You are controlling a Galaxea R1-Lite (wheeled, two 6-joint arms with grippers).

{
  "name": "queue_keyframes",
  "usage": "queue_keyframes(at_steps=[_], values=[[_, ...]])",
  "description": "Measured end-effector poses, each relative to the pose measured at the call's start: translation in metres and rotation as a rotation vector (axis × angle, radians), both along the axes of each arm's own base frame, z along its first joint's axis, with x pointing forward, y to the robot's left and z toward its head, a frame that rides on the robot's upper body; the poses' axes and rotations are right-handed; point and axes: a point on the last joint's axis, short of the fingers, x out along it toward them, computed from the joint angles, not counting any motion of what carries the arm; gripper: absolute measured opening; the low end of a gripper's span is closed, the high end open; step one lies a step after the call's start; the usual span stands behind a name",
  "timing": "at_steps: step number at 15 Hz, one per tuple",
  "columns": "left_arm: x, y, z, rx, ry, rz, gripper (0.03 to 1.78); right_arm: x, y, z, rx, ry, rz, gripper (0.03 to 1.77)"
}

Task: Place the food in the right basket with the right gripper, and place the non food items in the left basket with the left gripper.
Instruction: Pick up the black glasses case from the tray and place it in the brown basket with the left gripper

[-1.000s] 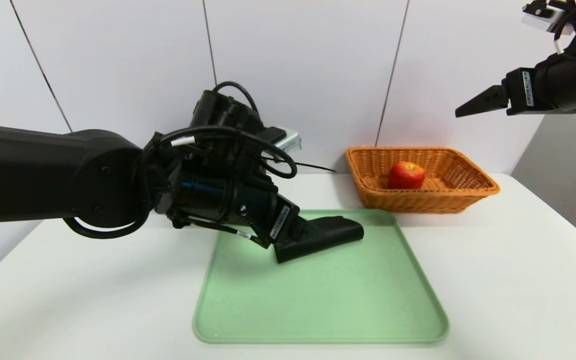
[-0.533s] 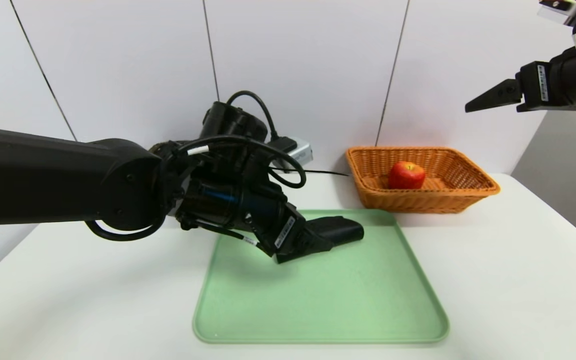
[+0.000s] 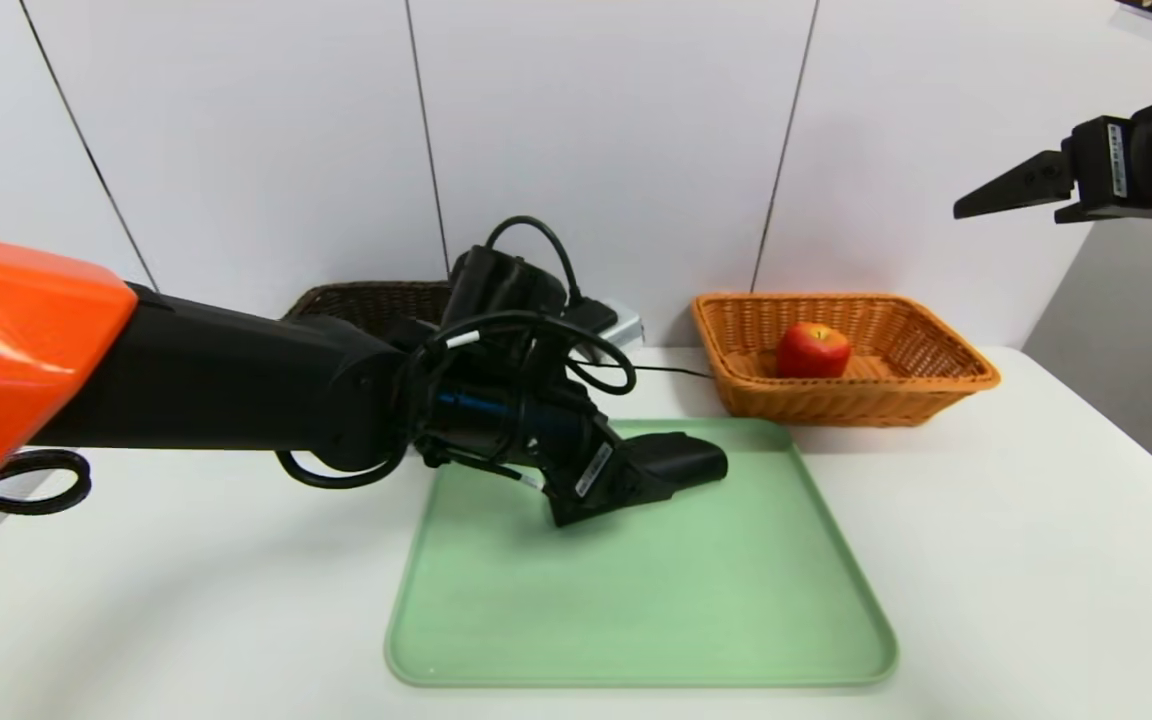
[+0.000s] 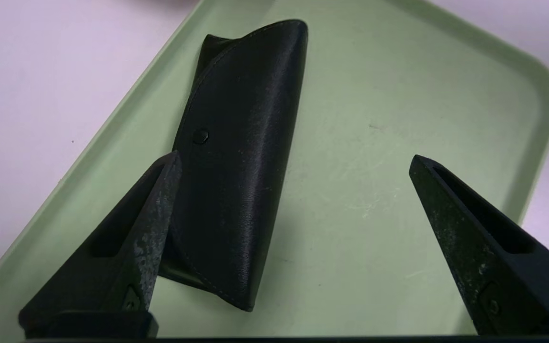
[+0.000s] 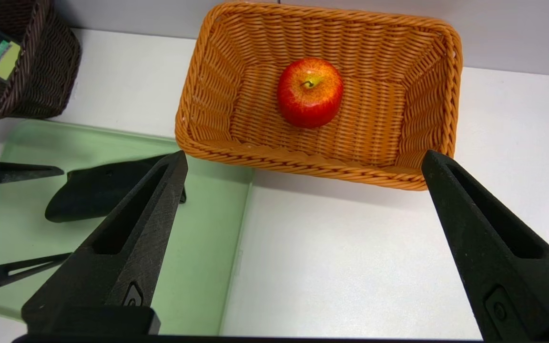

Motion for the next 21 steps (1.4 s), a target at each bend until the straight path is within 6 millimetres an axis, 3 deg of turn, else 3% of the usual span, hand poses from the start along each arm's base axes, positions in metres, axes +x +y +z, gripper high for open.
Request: queue_keyframes(at_steps=[5, 10, 21], values=[[0.017, -0.007, -0.007, 0.028, 0.008, 0.001, 1.69, -0.001, -0.003, -0.001, 0.003, 0.007, -0.004, 1.69], [0.029, -0.007, -0.014, 0.069, 0.060, 0.019, 1.69, 0.004, -0.004, -0.018, 0.000, 0.142, -0.011, 1.69], [0.038, -0.010, -0.035, 0.114, 0.100, 0.039, 1.69, 0.007, -0.001, -0.029, -0.001, 0.188, 0.004, 1.69]])
